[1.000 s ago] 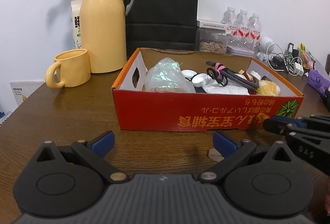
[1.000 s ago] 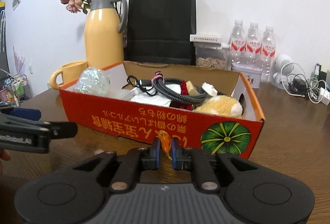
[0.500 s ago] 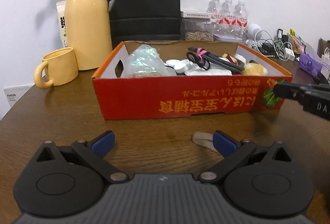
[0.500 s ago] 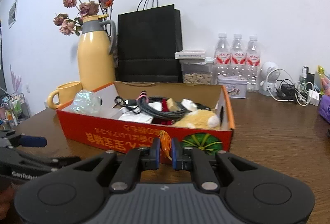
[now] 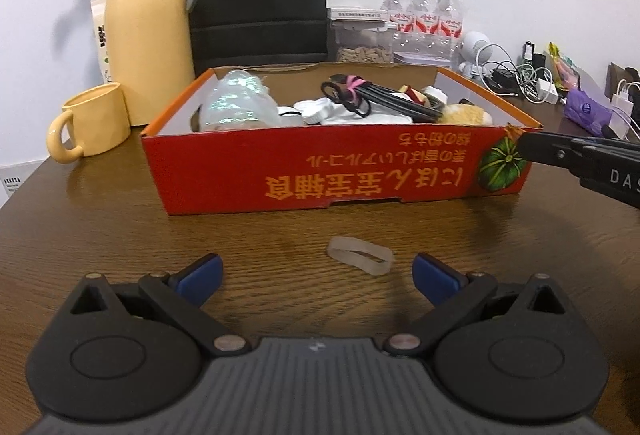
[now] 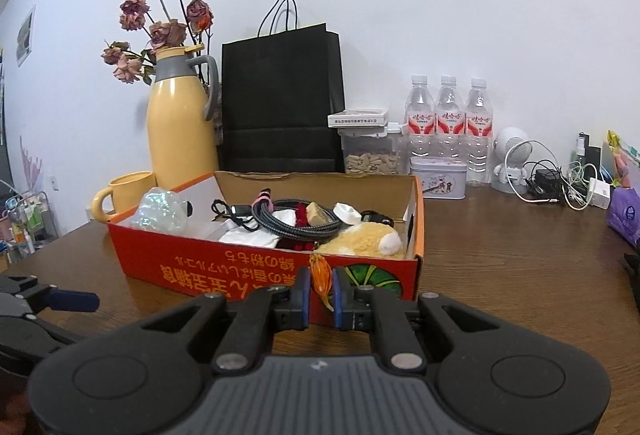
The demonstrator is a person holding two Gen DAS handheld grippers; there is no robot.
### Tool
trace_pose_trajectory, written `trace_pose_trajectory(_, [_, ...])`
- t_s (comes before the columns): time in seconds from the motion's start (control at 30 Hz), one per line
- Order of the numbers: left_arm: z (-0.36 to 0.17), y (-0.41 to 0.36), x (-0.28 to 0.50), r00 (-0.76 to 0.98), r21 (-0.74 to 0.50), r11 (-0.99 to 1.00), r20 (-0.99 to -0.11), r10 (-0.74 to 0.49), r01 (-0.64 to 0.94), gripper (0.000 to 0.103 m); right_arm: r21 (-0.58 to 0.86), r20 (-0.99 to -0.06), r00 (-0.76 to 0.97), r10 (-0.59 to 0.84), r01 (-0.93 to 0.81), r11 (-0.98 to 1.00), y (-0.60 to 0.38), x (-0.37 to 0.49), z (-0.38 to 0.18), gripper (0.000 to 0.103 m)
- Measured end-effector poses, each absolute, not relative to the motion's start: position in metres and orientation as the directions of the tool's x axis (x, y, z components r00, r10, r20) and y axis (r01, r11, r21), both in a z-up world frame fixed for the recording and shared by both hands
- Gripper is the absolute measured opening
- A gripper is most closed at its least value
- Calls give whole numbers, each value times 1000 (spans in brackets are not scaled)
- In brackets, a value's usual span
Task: Organize objects
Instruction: 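Grasp the clear rubber band with the left tool while the right tool holds the orange toy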
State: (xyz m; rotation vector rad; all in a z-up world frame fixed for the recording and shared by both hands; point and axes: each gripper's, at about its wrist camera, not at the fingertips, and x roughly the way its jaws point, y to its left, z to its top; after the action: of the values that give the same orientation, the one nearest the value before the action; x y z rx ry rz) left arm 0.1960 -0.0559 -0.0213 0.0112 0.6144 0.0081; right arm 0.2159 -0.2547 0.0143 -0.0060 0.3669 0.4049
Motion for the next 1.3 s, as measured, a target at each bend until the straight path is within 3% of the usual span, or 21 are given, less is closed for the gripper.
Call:
trace_pose_trajectory(0.13, [-22,-62,206,805,-10,1000,-593,-7,2,102,61,-352,852,388,-392,918,-253,215,14,10])
trace_pose_trajectory(0.23, [-24,-63,218,793,-29,999,-609,-2,-20,92,57,-356,850,389,-396,917,-252,216,13,10])
trace_pose_trajectory(0.37, [-27,-65,227,786,-23,999,-617,25,-50,65,56,-360,849,388,-395,917,-251,216,13,10])
trace_pose_trajectory(0.4, [-26,-65,226,791,-31,999,-612,11,-38,48,54,-361,848,388,-396,917,-251,216,13,10])
trace_pose_trajectory(0.5, [-25,-74,222,805,-19,1000,-593,-17,7,17,52,-364,847,387,-397,917,-250,216,12,10])
trace_pose_trajectory(0.57, [-24,-78,219,813,11,999,-581,-21,34,8,51,-367,846,386,-396,917,-250,216,12,10])
trace_pose_trajectory(0.83, [-19,-76,212,831,-13,999,-554,-50,52,6,51,-369,846,386,-396,917,-250,217,12,10])
trace_pose_trajectory(1.1, [2,-54,190,894,-74,997,-445,-50,18,6,52,-368,845,387,-397,916,-250,217,11,10])
trace_pose_trajectory(1.3, [9,-43,190,906,-116,993,-421,-51,2,6,51,-373,844,386,-397,916,-250,217,11,10])
